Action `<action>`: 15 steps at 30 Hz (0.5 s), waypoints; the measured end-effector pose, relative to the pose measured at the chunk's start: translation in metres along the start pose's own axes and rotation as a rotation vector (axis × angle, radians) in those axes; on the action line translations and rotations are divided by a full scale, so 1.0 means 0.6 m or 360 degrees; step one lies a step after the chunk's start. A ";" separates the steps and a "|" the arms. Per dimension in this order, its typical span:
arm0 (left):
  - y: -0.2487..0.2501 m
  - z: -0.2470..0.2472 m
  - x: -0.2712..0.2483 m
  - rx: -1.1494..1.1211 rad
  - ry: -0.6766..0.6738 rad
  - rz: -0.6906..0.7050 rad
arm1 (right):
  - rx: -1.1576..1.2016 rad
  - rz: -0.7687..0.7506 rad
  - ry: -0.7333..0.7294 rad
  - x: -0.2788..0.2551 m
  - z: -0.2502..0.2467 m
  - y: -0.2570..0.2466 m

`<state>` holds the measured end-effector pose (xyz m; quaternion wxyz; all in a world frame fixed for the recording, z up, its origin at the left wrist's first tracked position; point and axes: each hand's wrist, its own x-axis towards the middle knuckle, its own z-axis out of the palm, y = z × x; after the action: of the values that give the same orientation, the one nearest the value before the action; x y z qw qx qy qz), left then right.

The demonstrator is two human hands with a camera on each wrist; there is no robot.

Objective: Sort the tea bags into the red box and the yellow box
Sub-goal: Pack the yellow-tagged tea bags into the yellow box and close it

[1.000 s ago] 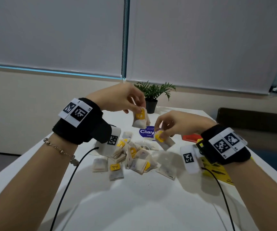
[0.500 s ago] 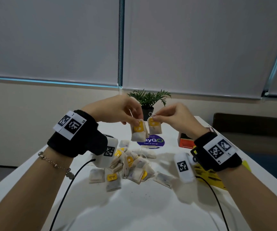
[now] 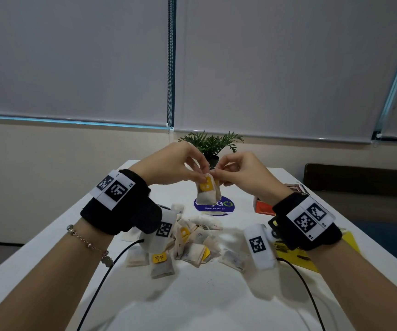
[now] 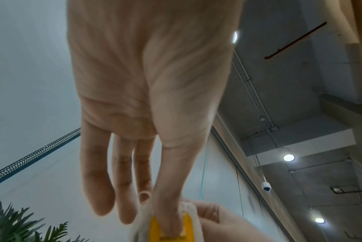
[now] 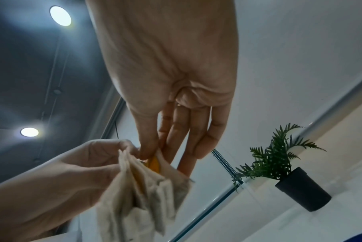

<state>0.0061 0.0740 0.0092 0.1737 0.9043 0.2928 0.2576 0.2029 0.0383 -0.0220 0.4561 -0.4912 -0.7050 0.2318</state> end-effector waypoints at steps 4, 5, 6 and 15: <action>0.001 0.003 0.002 -0.0049 0.0023 -0.0020 | 0.0114 0.0064 -0.0029 -0.002 -0.001 -0.007; 0.000 0.003 0.003 -0.0067 0.0035 -0.0023 | 0.0140 0.0085 -0.0044 -0.003 -0.002 -0.009; -0.001 0.004 0.004 -0.0078 0.0049 -0.0025 | 0.0164 0.0109 -0.0064 -0.003 -0.005 -0.012; 0.036 0.059 0.026 -0.0704 0.0293 -0.0046 | -0.0082 0.0149 -0.0372 -0.064 -0.072 -0.017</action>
<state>0.0464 0.0611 -0.0034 0.3437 0.8127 0.2567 0.3942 0.2392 -0.0059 -0.0096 0.3467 -0.5047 -0.7354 0.2904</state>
